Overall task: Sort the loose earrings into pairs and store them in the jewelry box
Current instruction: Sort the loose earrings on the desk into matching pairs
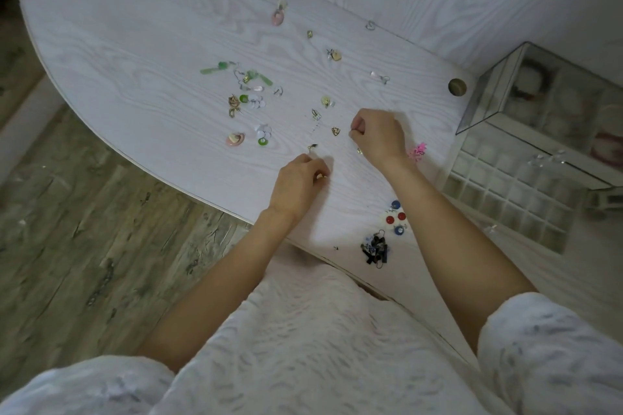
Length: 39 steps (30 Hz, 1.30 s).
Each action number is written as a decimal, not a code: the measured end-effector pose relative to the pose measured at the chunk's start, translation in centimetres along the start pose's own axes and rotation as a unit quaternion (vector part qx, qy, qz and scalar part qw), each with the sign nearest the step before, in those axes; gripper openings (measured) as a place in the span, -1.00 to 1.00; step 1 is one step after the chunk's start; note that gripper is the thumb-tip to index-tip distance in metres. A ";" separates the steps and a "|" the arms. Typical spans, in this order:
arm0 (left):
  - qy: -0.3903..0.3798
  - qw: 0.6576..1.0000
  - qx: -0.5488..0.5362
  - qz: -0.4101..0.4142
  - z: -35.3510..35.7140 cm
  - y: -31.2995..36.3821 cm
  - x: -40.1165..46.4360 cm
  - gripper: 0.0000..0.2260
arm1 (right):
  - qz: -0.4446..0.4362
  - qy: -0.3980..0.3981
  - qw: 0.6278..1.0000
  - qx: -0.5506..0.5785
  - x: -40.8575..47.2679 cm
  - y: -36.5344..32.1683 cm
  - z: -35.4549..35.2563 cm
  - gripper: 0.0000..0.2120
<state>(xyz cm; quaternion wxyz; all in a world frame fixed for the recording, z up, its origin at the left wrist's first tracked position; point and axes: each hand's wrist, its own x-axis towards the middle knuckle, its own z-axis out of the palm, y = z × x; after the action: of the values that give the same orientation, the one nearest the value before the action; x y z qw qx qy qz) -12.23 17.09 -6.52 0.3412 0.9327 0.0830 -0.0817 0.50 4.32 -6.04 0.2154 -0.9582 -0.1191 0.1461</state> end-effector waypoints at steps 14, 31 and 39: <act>0.086 0.995 -0.035 -0.043 -1.1 -1.9 0.3 -0.91 | -0.161 -0.055 0.985 -0.026 2.6 -3.0 1.6 -0.68; 0.023 0.986 0.160 0.037 -3.3 0.1 11.1 -0.78 | 0.008 0.024 0.999 0.020 0.0 0.7 -0.3 -0.88; 0.033 0.985 0.167 0.019 -3.7 0.0 12.1 -0.84 | -0.016 0.036 0.999 -0.019 1.6 0.2 -0.1 -0.93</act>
<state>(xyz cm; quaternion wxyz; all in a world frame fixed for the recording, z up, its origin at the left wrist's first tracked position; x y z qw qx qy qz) -0.05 20.66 -6.24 0.1792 0.9802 0.0615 -0.0573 2.08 4.60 -6.37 0.2035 -0.9647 -0.1294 0.1053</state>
